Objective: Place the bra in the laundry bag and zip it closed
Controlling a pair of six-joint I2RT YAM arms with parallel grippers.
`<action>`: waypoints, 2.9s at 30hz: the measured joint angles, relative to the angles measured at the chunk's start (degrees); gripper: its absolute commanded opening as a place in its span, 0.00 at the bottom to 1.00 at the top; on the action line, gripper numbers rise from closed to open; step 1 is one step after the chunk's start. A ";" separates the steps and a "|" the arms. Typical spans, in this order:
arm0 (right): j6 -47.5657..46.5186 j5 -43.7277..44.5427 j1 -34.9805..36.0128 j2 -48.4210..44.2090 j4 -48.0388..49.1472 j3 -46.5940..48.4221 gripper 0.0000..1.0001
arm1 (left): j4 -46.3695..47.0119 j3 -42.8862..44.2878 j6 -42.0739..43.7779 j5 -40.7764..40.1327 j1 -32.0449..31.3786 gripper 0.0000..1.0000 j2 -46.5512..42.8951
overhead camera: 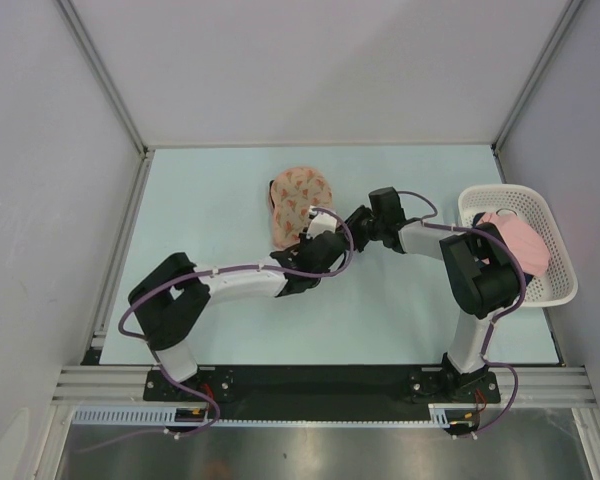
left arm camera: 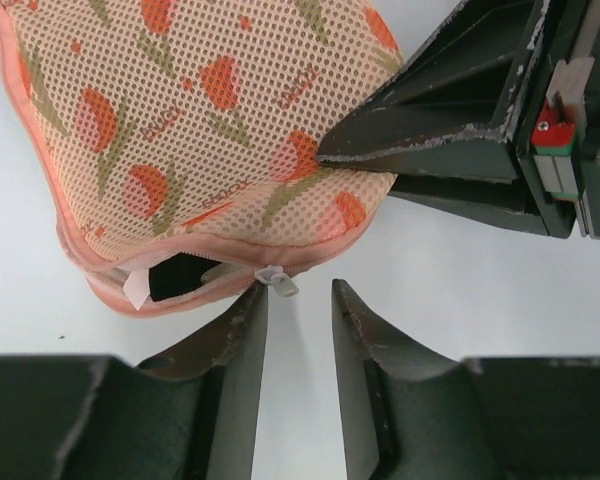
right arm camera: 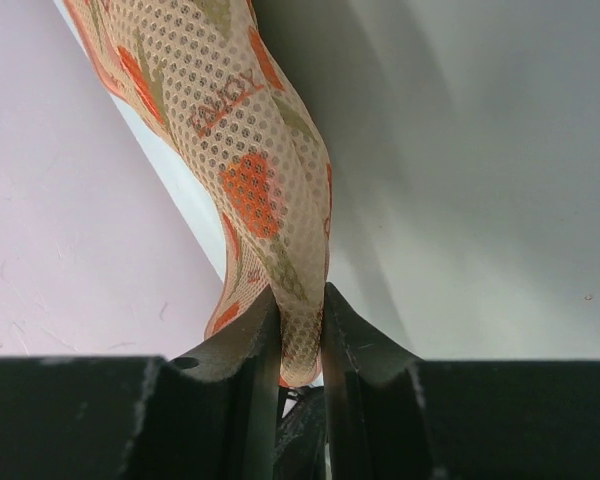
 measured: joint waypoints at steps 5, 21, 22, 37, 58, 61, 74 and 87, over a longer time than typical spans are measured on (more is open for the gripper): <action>0.04 0.00 0.00 0.00 0.00 0.00 0.25 | -1.46 1.38 0.39 -0.33 1.03 0.24 0.76; 0.04 -0.13 0.33 -0.02 1.07 -0.33 0.20 | -4.31 2.05 0.35 -0.76 2.47 0.00 0.83; -0.07 -0.13 0.33 -0.02 1.05 -0.39 0.18 | -4.24 1.70 0.35 -0.09 2.86 0.00 0.61; -8.55 -5.35 -2.51 0.52 0.11 0.50 0.18 | 7.10 -15.39 2.89 24.50 16.06 0.00 -10.95; -5.84 -1.33 4.48 -6.75 7.85 -9.55 0.72 | 23.80 -20.35 -4.28 48.72 17.59 0.00 -8.83; -2.67 -1.14 5.31 -5.29 11.32 -9.53 0.47 | 23.69 -20.35 -4.33 47.98 16.79 0.00 -8.83; 1.27 -4.96 1.22 -2.32 14.10 -10.23 0.00 | 17.66 -17.99 -4.74 40.11 18.47 0.00 -8.33; -9.81 -16.96 -6.21 5.27 8.70 -0.26 0.21 | 12.09 -21.24 -4.83 37.83 26.82 0.00 -11.26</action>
